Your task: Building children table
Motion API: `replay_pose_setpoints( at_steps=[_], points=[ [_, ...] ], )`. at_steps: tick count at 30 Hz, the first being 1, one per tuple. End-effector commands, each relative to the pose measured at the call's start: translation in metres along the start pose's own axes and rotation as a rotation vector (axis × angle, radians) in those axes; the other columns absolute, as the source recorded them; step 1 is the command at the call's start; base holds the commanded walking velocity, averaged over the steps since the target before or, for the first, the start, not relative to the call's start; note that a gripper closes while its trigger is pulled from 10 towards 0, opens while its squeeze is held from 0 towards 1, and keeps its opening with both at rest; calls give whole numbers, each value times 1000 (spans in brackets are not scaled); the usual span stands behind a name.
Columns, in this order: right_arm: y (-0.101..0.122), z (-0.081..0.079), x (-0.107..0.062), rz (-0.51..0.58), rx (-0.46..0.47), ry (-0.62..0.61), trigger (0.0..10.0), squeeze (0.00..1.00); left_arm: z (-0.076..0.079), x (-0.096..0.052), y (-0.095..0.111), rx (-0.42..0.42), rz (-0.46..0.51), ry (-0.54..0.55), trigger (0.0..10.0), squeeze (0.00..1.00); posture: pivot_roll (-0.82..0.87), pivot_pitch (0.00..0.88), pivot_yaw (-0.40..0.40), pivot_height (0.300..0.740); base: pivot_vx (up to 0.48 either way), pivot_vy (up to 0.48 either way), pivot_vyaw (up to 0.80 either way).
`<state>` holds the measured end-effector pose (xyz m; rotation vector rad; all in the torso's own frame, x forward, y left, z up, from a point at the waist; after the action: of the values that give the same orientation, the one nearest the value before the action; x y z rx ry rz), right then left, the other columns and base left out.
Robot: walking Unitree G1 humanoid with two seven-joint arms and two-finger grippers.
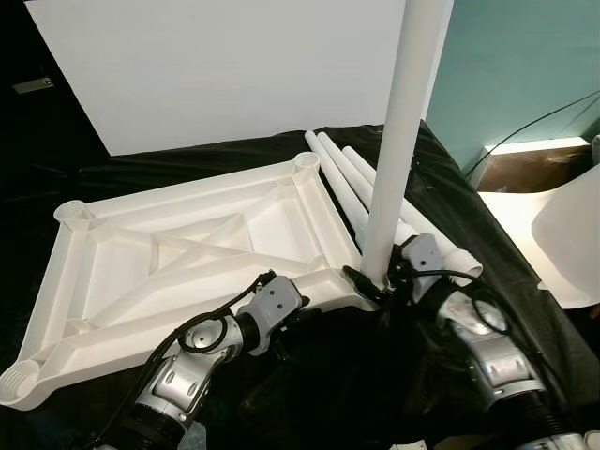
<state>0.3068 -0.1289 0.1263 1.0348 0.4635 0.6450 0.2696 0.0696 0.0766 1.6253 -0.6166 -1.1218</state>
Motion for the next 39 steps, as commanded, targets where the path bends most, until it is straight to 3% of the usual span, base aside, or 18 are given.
replay_pose_setpoints(
  at_steps=[1,2,4,5,16,19,22,26,30,32,34,35,36,37,38,39],
  points=[
    [1,3,-6,-8,-11,61,10000,0,20,1,-31,-60,-116,-109,10000,0,-21,0,44,740,0,0,0],
    [0,5,-9,-19,-34,128,10000,0,20,1,-32,-58,-118,-113,10000,0,-28,0,52,740,0,0,0],
    [0,5,-9,-19,-34,128,10000,0,20,1,-32,-58,-118,-113,10000,0,-28,0,52,740,0,0,0],
    [0,12,-13,-43,-78,234,0,0,20,3,-31,-52,-120,-121,10000,0,-30,0,56,740,0,0,0],
    [-1,26,-12,-72,-113,281,0,0,20,2,-29,-48,-117,-121,10000,0,-17,0,52,740,0,0,0],
    [-6,25,-7,-76,-11,216,0,0,20,0,-31,-51,-120,-111,10000,0,-12,0,50,740,0,0,0],
    [-8,22,-4,-77,22,184,0,0,20,-1,-31,-51,-120,-109,10000,0,-3,0,45,740,0,0,0],
    [-35,-4,5,-186,76,-172,0,0,18,0,-29,-50,-116,-102,10000,0,8,0,44,740,0,0,0],
    [-32,-6,6,-170,103,-242,0,0,18,0,-28,-50,-115,-102,10000,0,10,0,45,740,0,0,0],
    [-25,1,6,-138,134,-411,0,0,19,-3,-30,-50,-122,-103,10000,0,5,0,49,740,0,0,0],
    [-27,1,7,-149,126,-414,0,0,19,-3,-30,-50,-122,-104,10000,0,5,0,49,740,0,0,0],
    [-28,0,7,-158,119,-410,2941,0,19,-2,-30,-50,-122,-104,10000,0,3,0,51,740,0,0,0],
    [-28,0,7,-158,119,-410,2941,0,19,-2,-30,-50,-122,-104,10000,0,3,0,51,740,0,0,0],
    [-28,0,8,-162,111,-401,5529,0,19,-2,-30,-49,-122,-105,10000,0,2,0,51,740,0,0,0],
    [-26,-2,9,-149,96,-374,10000,0,19,-2,-29,-49,-122,-106,10000,0,-1,0,52,740,0,0,0],
    [-26,-2,9,-149,96,-374,10000,0,19,-2,-29,-49,-122,-106,10000,0,-1,0,52,740,0,0,0]
  ],
)
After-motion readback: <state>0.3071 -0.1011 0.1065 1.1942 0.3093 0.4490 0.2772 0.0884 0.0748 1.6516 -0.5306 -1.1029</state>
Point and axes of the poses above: a point about 5 cm out from each wrist's last joint towards the gripper, its own x axis pointing out of the wrist towards the gripper, its own y axis along the axis of the wrist's last joint, z = x × y, the point moved 3 cm from there along x, pointing out of the wrist towards the gripper, and after that the axes turned 8 degrees about -x, right-handed, at the moved point
